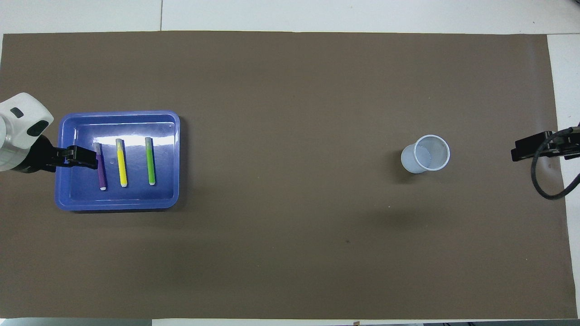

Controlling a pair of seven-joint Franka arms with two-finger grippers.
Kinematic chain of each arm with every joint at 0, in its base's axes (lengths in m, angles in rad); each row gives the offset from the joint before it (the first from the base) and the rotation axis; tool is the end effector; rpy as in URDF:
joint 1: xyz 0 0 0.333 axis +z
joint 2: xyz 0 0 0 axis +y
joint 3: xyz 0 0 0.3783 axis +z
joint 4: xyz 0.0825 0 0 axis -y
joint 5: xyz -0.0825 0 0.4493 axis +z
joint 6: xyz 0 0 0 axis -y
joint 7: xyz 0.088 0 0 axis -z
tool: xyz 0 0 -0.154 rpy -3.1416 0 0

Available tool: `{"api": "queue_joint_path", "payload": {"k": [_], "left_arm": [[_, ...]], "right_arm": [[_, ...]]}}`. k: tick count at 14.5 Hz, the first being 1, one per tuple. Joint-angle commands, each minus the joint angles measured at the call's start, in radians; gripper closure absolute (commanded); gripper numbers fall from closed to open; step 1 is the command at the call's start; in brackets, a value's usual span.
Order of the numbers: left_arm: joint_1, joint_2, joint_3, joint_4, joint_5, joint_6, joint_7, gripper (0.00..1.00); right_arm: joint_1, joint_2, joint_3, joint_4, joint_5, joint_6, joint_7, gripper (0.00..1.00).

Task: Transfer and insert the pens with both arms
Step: 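Grasp the purple pen in the tray with the left gripper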

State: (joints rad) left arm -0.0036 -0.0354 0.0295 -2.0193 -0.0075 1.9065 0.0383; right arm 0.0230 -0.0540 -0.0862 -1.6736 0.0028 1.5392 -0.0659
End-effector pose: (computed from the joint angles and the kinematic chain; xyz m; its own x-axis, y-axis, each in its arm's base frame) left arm 0.5893 0.0145 0.4488 0.9970 -0.0101 -0.0770 -0.0093 -0.9999 0.0109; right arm 0.5889 -0.0381 0.6150 0.9968 0.0035 -0.0798 0.0025 -0.9999 -0.0127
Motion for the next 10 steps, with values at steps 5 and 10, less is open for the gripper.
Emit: {"api": "queue_joint_path", "payload": {"k": [5, 10], "left_arm": [[0.096, 0.103, -0.003, -0.150, 0.008, 0.331, 0.032, 0.02], [0.105, 0.175, -0.005, -0.150, 0.008, 0.400, -0.010, 0.14]], "right_arm": [[-0.009, -0.020, 0.000, -0.029, 0.118, 0.009, 0.031, 0.00], [-0.005, -0.027, 0.000, -0.038, 0.120, 0.002, 0.060, 0.00]]}}
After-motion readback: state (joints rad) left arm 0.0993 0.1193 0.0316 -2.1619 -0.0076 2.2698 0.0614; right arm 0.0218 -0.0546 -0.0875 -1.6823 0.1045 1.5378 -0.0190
